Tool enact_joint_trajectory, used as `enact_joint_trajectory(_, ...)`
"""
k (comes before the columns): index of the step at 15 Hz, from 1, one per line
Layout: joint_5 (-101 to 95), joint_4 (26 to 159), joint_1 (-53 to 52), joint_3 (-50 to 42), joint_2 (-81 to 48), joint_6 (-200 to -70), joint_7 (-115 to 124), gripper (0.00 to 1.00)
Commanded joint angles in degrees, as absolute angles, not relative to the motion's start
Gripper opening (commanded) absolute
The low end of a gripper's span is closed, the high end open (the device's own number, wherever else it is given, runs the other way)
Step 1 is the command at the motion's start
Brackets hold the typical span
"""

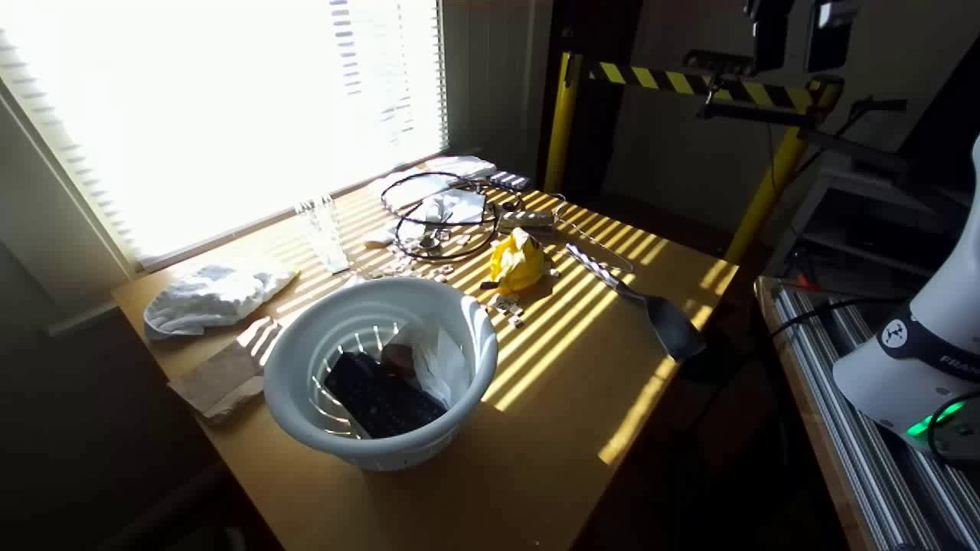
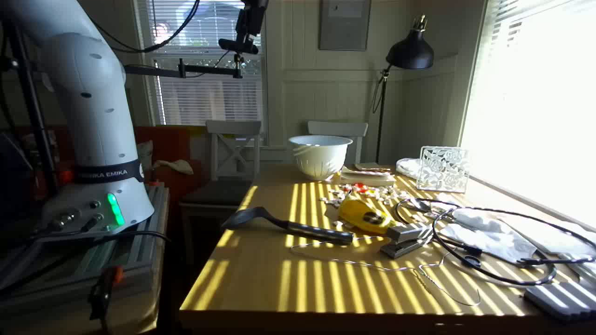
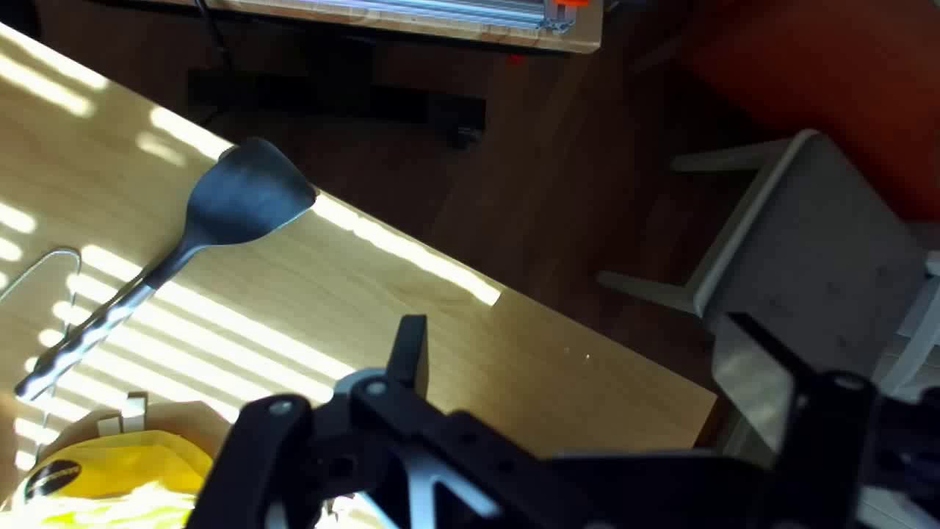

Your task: Pick up the tissue, then place it on the white stand

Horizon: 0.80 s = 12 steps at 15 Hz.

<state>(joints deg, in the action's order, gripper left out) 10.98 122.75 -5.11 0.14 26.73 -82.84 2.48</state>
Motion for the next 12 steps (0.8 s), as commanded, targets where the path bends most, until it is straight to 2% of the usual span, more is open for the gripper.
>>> enact_joint_trajectory(1, 11.29, 122.56, -3.9, 1.06, 26.66, -82.58, 2.08, 1.0)
enact_joint_trajectory(8, 11.05, 122.74, -3.74, 0.99, 26.92, -83.52, 1.73, 1.0)
enact_joint_trajectory(12, 6.92, 123.13, 0.79, -1.53, 28.42, -88.09, 3.01, 1.0)
